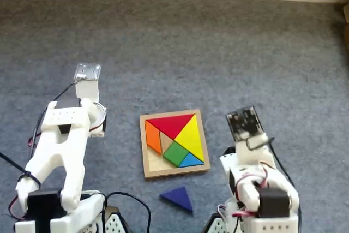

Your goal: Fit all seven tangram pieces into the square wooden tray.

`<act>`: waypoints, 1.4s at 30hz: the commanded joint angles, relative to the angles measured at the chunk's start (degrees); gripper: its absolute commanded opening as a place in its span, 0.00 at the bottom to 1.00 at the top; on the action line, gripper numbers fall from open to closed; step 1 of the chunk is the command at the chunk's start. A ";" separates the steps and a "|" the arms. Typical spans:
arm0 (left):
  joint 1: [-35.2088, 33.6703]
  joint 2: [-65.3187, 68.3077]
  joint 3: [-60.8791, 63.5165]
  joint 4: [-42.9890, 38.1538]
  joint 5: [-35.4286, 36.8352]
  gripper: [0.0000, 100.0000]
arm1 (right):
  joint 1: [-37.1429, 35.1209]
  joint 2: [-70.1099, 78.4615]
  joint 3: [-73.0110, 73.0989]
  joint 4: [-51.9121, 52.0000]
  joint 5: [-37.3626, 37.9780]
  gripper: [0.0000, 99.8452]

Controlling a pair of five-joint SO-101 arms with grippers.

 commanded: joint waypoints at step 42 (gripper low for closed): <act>-1.71 -1.80 0.22 -1.49 0.18 0.00 | -51.65 34.51 -1.71 -10.15 -22.77 0.24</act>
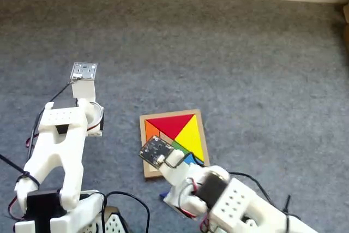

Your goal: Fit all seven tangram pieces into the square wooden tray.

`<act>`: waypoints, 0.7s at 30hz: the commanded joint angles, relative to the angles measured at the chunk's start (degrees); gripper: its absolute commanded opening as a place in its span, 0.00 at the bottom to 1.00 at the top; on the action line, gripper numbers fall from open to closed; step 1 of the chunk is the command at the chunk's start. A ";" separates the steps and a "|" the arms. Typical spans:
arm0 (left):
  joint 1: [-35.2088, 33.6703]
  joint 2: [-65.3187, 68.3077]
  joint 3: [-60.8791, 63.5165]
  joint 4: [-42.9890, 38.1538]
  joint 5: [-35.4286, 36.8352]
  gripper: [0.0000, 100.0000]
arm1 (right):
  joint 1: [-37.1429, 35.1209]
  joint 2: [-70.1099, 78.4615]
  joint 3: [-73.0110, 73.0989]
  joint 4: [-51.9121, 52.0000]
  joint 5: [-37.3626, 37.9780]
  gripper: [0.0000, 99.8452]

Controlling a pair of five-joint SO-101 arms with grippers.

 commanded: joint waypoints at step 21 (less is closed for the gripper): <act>-0.57 -1.89 1.01 -2.81 0.18 0.00 | -3.82 25.19 -1.10 -14.73 -4.40 0.24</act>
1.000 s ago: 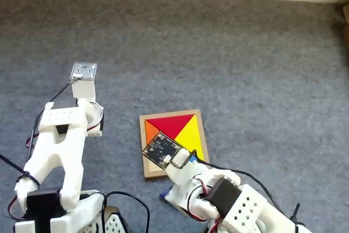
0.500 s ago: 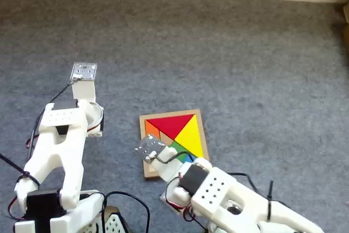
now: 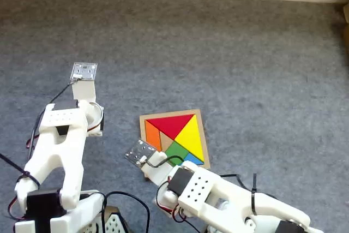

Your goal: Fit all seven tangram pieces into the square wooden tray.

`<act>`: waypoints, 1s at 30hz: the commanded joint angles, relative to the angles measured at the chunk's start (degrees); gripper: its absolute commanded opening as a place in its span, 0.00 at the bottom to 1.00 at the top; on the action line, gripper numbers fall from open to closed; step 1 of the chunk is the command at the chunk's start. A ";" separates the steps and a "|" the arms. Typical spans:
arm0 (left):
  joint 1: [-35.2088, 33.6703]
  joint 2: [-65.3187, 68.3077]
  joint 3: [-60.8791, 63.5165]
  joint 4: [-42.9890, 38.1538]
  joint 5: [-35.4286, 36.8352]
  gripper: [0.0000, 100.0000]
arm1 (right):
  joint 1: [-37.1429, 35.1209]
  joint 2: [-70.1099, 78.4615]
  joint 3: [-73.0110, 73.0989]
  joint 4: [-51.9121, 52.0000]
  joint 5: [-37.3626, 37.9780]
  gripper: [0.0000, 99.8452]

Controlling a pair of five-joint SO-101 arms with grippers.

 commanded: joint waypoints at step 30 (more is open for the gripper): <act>-0.66 -1.89 -0.13 -0.44 0.18 0.00 | 7.25 -2.42 6.02 0.13 15.12 0.01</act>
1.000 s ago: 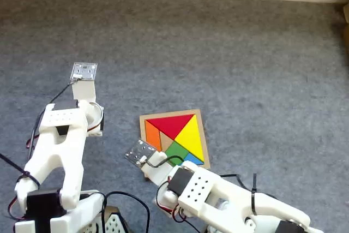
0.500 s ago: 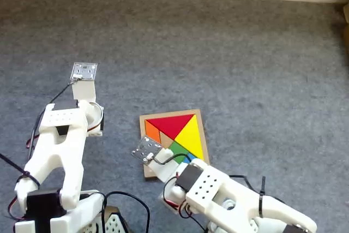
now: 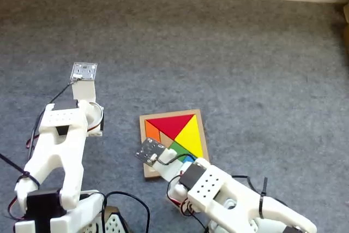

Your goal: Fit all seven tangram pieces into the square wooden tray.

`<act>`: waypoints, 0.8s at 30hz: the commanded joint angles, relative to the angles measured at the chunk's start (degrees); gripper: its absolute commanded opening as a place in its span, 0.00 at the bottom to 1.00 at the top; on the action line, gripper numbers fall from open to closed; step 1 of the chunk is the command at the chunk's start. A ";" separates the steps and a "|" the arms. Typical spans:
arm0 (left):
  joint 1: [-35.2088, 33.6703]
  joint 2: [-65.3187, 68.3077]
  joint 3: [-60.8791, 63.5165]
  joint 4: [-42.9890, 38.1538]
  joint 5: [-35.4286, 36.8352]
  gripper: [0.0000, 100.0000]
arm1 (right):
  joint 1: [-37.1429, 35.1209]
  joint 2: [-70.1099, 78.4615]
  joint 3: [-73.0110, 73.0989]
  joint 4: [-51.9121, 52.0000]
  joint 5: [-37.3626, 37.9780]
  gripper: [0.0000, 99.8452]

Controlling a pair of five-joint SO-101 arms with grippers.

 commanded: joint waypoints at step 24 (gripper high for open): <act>-0.66 -1.89 -0.04 -0.35 0.09 0.00 | 12.88 -12.18 -18.07 12.44 20.75 0.01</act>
